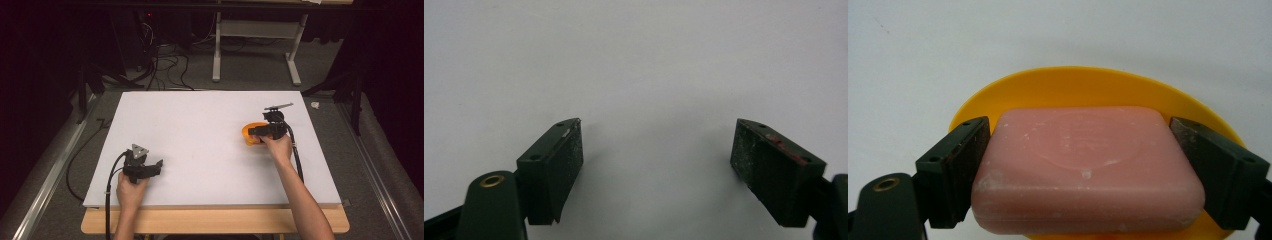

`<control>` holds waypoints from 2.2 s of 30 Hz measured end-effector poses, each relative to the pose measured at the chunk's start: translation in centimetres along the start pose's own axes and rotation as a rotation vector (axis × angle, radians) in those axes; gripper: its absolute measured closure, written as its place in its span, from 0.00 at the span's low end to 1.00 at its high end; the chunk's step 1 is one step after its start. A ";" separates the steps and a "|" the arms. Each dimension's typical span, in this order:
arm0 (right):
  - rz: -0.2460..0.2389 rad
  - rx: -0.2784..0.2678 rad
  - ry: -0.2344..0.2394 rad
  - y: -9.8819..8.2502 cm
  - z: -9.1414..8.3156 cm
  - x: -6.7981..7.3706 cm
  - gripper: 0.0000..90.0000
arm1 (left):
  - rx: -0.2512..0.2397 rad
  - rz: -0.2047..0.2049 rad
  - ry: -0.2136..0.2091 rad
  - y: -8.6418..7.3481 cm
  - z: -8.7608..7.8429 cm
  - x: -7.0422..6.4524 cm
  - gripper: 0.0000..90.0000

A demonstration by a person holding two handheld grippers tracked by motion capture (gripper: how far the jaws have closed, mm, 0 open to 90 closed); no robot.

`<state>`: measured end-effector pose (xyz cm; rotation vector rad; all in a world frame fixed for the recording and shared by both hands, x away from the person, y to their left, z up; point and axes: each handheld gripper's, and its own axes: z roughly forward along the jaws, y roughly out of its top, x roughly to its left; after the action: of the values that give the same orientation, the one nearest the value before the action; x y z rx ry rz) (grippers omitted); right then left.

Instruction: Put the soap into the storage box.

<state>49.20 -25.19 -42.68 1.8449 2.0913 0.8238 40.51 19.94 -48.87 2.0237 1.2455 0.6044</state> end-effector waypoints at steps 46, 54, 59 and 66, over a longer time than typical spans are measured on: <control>-0.180 -0.231 0.058 -3.4 -6.9 2.6 0.18 | -0.004 0.000 0.001 0.0 0.0 -0.1 0.24; -0.194 -0.259 0.084 -4.9 -7.7 2.6 0.20 | -0.004 0.000 0.001 0.0 0.0 -0.1 0.24; -0.204 -0.277 0.096 -6.0 -7.9 2.6 0.21 | -0.004 0.000 0.001 0.0 0.0 -0.1 0.24; -0.270 -0.238 0.153 -8.7 -5.9 2.9 0.23 | -0.004 0.000 0.002 0.0 0.0 -0.1 0.24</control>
<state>38.37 -24.26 -42.08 1.3824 2.1591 1.1139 40.48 19.88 -48.89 2.0202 1.2438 0.6086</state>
